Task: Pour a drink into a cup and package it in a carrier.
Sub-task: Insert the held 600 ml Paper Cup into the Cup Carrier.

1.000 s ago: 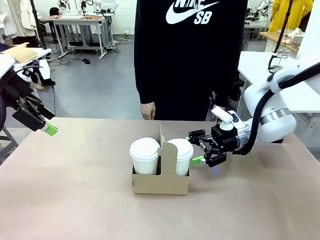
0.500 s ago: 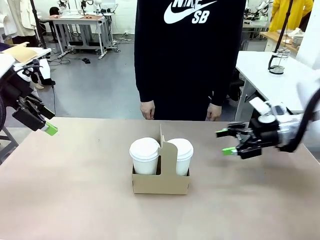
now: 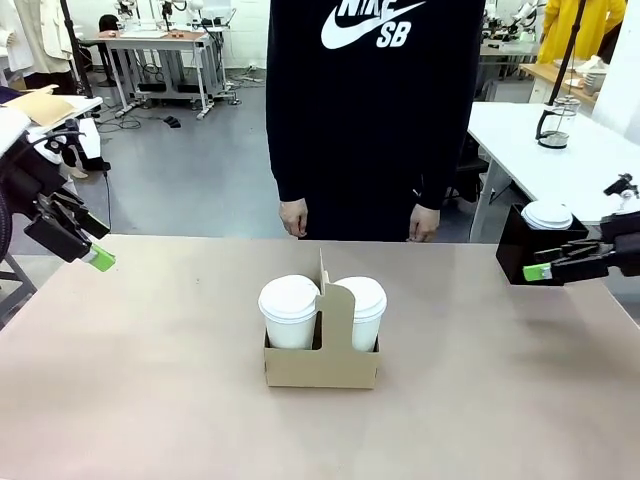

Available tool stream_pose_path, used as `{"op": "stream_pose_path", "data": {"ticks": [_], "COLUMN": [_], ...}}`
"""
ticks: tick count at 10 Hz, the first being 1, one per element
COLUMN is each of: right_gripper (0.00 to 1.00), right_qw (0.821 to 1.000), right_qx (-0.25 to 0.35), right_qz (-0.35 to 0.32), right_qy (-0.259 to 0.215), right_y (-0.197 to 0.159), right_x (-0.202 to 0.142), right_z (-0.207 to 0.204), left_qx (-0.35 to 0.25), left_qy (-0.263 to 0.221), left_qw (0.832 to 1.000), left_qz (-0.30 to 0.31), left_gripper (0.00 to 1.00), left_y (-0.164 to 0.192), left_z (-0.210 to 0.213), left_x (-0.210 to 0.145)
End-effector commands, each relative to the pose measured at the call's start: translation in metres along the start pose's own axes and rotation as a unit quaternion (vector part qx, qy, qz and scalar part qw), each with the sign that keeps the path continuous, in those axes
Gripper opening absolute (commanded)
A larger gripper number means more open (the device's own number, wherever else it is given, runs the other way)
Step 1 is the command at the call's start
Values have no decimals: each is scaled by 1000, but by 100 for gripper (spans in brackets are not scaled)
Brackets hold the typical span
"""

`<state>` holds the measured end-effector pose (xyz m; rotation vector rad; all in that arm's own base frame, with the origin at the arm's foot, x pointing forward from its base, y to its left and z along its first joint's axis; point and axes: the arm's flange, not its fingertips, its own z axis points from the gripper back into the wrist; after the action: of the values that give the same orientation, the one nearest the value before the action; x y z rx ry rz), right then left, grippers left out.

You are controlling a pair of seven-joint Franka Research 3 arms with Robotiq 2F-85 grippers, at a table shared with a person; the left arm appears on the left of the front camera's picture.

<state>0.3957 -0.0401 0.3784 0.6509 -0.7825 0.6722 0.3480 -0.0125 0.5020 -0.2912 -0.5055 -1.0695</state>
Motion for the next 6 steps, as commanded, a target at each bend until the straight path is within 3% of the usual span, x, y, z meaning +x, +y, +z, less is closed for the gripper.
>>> {"op": "stream_pose_path", "data": {"ticks": [1, 4, 5, 6], "right_gripper": [100, 100, 100, 100], "right_qw": [997, 996, 996, 997], "right_qx": [-36, -60, -43, -52], "right_qz": [-46, -48, -67, -43], "right_qy": [42, 40, 34, 35], "right_y": [33, 29, 27, -10], "right_x": [-21, -25, -22, -4], "right_z": [11, 11, 2, 10], "left_qx": [-6, -6, -6, -6], "left_qy": [-8, -8, -8, -8], "left_qw": [1000, 1000, 1000, 1000], "left_qz": [-2, -2, -2, -2], "left_gripper": [100, 100, 100, 100], "left_y": [0, 0, 0, 0], "left_z": [1, 1, 1, 1], "left_x": [-1, -1, -1, -1]}}
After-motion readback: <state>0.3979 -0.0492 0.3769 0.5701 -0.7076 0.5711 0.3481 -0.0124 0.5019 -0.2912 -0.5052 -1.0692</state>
